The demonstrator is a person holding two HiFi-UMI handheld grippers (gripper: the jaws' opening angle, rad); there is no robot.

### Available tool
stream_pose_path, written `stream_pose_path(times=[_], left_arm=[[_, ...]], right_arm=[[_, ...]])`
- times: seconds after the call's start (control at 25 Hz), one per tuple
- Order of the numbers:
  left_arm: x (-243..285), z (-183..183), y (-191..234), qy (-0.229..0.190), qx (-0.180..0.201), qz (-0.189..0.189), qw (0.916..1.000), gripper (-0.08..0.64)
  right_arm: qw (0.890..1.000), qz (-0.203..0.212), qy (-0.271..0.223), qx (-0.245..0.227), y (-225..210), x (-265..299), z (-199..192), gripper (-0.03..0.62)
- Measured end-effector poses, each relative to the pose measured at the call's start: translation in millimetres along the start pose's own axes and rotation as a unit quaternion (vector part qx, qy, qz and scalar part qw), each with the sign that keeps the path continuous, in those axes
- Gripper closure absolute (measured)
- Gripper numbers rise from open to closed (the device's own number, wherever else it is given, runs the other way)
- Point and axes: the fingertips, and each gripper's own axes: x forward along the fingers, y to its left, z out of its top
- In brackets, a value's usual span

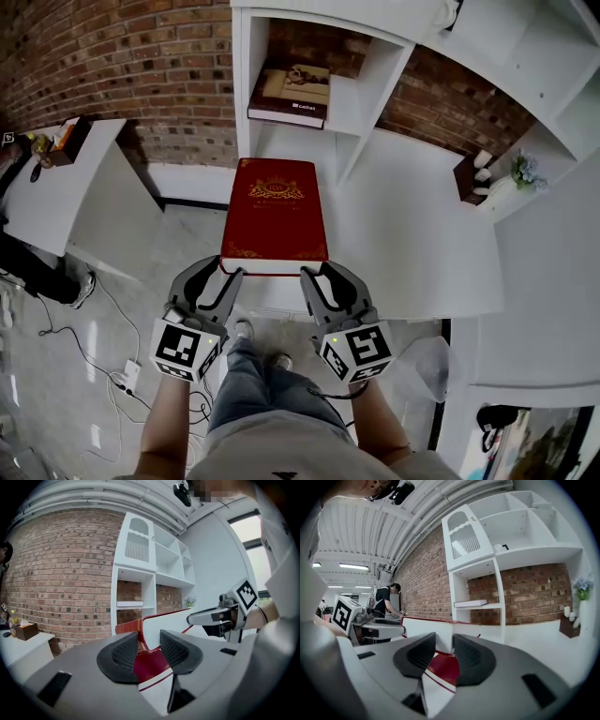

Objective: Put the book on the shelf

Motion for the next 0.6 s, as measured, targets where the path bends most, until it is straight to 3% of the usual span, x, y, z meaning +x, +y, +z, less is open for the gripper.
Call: stream_pose_path(times=[0.6], left_arm=[[-31.9,51.8,-4.3,-0.048,0.026,0.032,0.9980,0.405]], right_arm=[[0.998,0.013,-0.053,-0.021,18.8,-19.8,50.9,0.463]])
